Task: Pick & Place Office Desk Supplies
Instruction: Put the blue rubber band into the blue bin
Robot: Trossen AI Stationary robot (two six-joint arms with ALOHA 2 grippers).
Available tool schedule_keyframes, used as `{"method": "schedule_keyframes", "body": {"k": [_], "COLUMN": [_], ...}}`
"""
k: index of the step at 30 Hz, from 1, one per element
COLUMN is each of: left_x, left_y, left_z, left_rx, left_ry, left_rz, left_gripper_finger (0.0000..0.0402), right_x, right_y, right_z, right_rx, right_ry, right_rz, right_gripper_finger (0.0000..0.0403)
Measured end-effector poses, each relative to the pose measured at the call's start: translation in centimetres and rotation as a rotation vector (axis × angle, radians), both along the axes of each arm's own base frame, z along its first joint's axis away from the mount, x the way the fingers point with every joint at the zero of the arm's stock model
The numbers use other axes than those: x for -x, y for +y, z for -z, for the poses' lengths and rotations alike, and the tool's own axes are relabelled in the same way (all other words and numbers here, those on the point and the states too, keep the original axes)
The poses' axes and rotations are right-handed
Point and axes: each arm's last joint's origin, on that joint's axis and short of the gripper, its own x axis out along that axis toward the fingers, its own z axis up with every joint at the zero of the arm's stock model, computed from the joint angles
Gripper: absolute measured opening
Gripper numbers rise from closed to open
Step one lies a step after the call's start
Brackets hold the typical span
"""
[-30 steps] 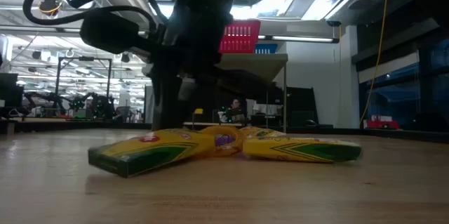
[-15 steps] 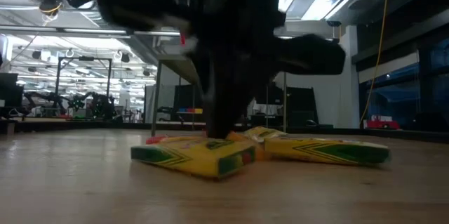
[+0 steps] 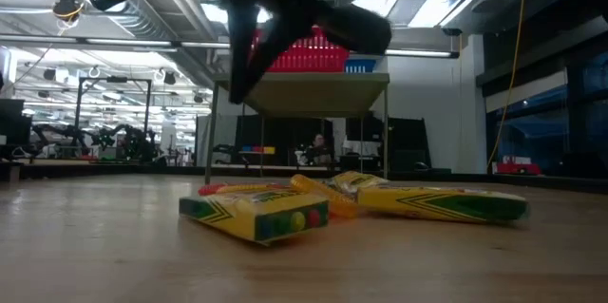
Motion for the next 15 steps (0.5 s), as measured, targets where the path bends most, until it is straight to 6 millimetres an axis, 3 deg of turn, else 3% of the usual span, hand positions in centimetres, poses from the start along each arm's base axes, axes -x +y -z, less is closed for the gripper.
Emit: {"method": "schedule_keyframes", "body": {"k": [4,8,15], "left_x": [0.0,0.0,0.0], "left_y": [0.0,0.0,0.0], "left_z": [0.0,0.0,0.0], "left_rx": [0.001,0.001,0.000], "left_ry": [0.000,0.000,0.000], "left_rz": [0.000,0.000,0.000], "left_gripper_finger": [0.0239,0.0239,0.0239], "right_x": [-0.3,-1.3,-1.1], "right_y": [-1.0,-0.6,-1.1], "right_z": [0.9,1.9,2.9], "right_rx": [0.000,-0.107,-0.146], "right_ry": [0.041,-0.014,0.034], "right_rz": [-0.020,-0.131,-0.097], "right_gripper_finger": [0.0002,0.0008,0.0083]}}
